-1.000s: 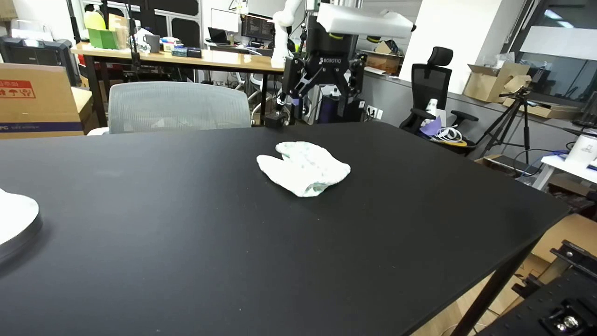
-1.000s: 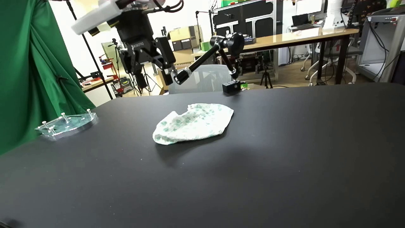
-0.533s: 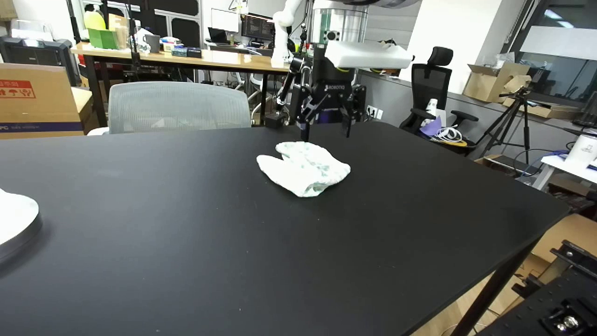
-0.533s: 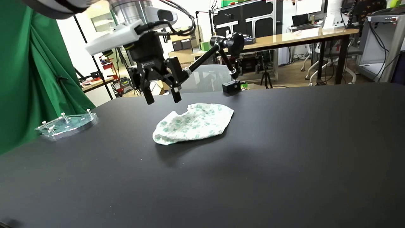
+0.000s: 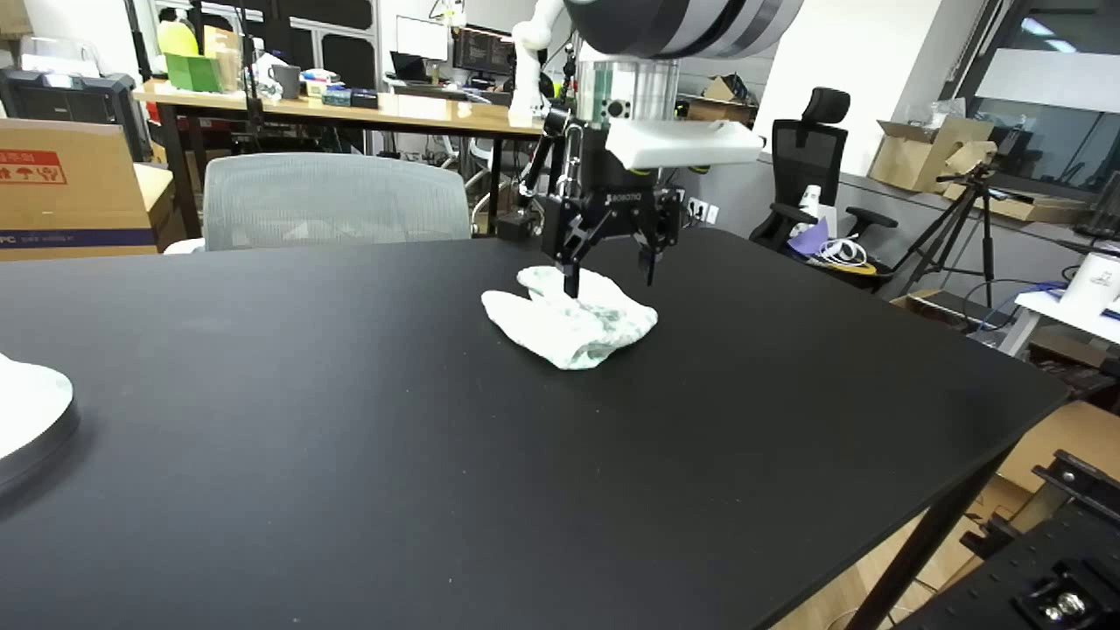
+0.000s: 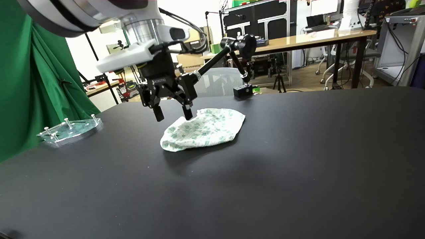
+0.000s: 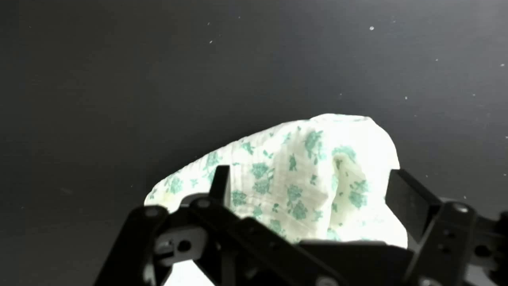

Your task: Hang the cloth on the stand

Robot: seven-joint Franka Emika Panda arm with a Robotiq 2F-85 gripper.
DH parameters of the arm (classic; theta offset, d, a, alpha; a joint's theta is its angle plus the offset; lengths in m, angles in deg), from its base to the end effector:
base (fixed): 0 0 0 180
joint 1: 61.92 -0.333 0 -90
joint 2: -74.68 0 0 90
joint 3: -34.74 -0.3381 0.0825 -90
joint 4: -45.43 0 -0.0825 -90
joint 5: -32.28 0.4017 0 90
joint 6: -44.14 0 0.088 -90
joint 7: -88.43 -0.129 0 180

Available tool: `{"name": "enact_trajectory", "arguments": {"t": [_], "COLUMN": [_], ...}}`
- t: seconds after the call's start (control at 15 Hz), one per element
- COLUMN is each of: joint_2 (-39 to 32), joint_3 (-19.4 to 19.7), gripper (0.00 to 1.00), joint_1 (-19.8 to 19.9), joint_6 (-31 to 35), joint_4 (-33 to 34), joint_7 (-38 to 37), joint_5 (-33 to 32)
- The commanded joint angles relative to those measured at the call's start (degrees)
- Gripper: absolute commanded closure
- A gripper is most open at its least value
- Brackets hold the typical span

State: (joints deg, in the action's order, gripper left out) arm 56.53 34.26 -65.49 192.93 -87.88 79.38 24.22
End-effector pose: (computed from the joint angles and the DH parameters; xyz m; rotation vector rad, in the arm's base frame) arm 0.5285 0.0388 0.1821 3.0683 0.0528 -0.0589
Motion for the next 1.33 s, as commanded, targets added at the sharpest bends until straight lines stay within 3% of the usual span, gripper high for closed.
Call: {"name": "enact_trajectory", "arguments": {"t": [0.0,0.07,0.13,0.27,0.87,1.0,1.27], "joint_2": [-5.43,-6.61,-7.64,-9.18,-7.96,-7.06,-3.93], "joint_3": [1.62,1.89,2.03,1.95,1.40,1.34,0.54], "gripper": [0.00,0.00,0.25,0.32,0.95,1.00,1.00], "joint_1": [-0.96,-1.13,-1.22,-1.30,-2.58,-3.18,-4.18], "joint_6": [2.86,3.79,5.10,7.02,10.05,8.95,6.34], "joint_4": [2.70,3.12,3.42,4.00,4.15,4.53,4.57], "joint_7": [0.35,0.54,0.71,1.54,3.24,2.80,2.15], "joint_5": [-1.52,-1.70,-1.68,-1.02,-0.32,-0.15,0.78]}}
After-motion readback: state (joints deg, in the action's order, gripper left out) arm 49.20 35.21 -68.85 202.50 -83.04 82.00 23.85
